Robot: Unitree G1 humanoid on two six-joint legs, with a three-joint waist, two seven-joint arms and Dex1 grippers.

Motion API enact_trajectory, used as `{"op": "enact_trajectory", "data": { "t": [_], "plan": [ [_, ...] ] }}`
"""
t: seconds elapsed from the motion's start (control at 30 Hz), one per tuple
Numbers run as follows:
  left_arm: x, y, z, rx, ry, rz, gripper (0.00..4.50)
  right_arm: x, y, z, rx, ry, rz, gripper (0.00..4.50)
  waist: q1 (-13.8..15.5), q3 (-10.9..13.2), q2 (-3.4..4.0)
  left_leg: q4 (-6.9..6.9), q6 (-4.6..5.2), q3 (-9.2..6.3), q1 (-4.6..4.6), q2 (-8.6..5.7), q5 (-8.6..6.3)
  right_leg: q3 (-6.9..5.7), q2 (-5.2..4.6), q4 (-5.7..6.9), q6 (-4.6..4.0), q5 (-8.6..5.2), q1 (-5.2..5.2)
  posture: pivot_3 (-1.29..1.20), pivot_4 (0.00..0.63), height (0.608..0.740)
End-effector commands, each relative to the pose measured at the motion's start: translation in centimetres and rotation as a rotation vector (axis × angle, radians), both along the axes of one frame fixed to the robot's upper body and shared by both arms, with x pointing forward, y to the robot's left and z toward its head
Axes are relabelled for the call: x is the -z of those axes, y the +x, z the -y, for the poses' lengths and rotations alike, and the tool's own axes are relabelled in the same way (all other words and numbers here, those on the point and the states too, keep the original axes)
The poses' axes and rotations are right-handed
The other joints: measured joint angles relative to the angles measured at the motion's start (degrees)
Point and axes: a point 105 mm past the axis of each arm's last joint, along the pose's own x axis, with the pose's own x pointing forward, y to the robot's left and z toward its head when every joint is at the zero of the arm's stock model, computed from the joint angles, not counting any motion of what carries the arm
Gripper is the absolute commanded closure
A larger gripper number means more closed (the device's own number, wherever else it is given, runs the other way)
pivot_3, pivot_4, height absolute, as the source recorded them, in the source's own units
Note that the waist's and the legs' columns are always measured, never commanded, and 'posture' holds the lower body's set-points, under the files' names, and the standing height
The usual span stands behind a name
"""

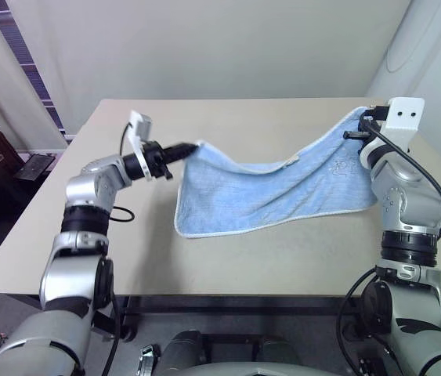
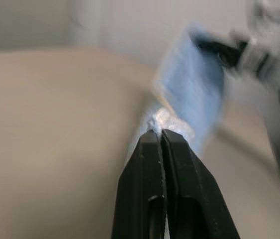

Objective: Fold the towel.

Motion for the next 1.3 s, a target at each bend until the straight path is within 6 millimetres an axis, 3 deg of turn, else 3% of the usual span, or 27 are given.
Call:
{"op": "enact_trajectory", "data": {
  "t": [0.03, 0.2, 0.4, 0.5, 0.63, 0.73, 0.87, 1.13, 1.3],
  "plan": [
    [-3.2, 2.2, -1.6, -0.159, -0.114, 0.052, 4.47, -2.3, -0.3, 0.6, -0.001, -0.026, 0.096, 4.50, 0.03, 0.02, -0.04, 0.02, 0.00, 0.00, 0.00, 0.00, 0.00, 0.00, 0.00, 0.00, 0.02, 0.01, 0.00, 0.00, 0.000, 0.722],
    [-4.0, 4.2, -0.9, -0.298, -0.152, 0.051, 4.47, -2.3, 0.6, 0.5, -0.064, -0.022, 0.140, 4.50, 0.17, 0.08, -0.13, 0.01, 0.01, 0.01, -0.01, -0.05, -0.01, -0.01, -0.04, -0.08, 0.14, 0.07, 0.06, 0.00, 0.000, 0.722],
    [-6.7, 5.6, -0.6, -0.440, -0.304, 0.055, 4.47, -4.1, 3.2, 1.7, -0.039, -0.012, 0.223, 4.50, -0.32, 0.37, -0.39, 0.07, -0.01, 0.05, -0.02, -0.05, 0.00, 0.01, -0.03, 0.01, 0.20, 0.12, 0.01, 0.00, 0.000, 0.722],
    [-8.3, 5.8, -1.1, -0.501, -0.338, 0.099, 4.47, -6.1, 3.5, 1.7, -0.047, -0.029, 0.363, 4.50, -0.53, 0.38, -0.41, -0.06, -0.02, 0.05, -0.01, -0.05, 0.00, 0.02, -0.01, -0.02, 0.21, 0.12, -0.03, 0.00, 0.000, 0.722],
    [-7.7, 5.4, -0.9, -0.447, -0.255, 0.148, 4.47, -5.0, 3.0, 0.6, -0.155, -0.033, 0.419, 4.50, -0.50, 0.39, -0.43, -0.18, -0.05, 0.04, 0.00, -0.01, 0.02, 0.02, 0.05, -0.01, 0.22, 0.12, -0.04, 0.00, 0.000, 0.722],
    [-6.3, 4.4, -0.9, -0.328, -0.206, 0.166, 4.47, -2.5, 1.0, -1.3, -0.344, -0.042, 0.454, 4.50, -0.44, 0.38, -0.46, -0.14, -0.06, 0.02, 0.03, 0.00, 0.02, 0.01, 0.17, -0.06, 0.22, 0.12, 0.05, 0.00, 0.000, 0.722],
    [-3.7, 2.5, -1.7, -0.170, -0.129, 0.169, 4.47, 0.4, -2.5, -1.1, -0.394, 0.017, 0.443, 4.50, -0.45, 0.39, -0.44, -0.07, -0.07, 0.02, 0.02, 0.00, 0.01, 0.03, 0.14, -0.07, 0.22, 0.12, 0.07, 0.00, 0.000, 0.722],
    [-0.4, -1.9, -5.1, 0.047, -0.064, 0.107, 4.47, 2.3, -10.5, -1.5, -0.478, 0.179, 0.396, 4.50, -0.52, 0.40, -0.38, -0.08, -0.28, -0.01, -0.01, 0.06, -0.09, 0.11, -0.03, -0.06, 0.10, 0.15, -0.07, 0.00, 0.000, 0.722],
    [1.9, -5.4, -6.4, 0.127, -0.007, 0.007, 4.47, 4.5, -14.7, -2.4, -0.590, 0.253, 0.257, 4.50, -0.29, 0.39, -0.35, -0.18, -0.28, 0.00, 0.02, 0.09, -0.10, 0.15, -0.06, -0.15, -0.08, 0.05, -0.11, 0.00, 0.000, 0.722]
  ]
}}
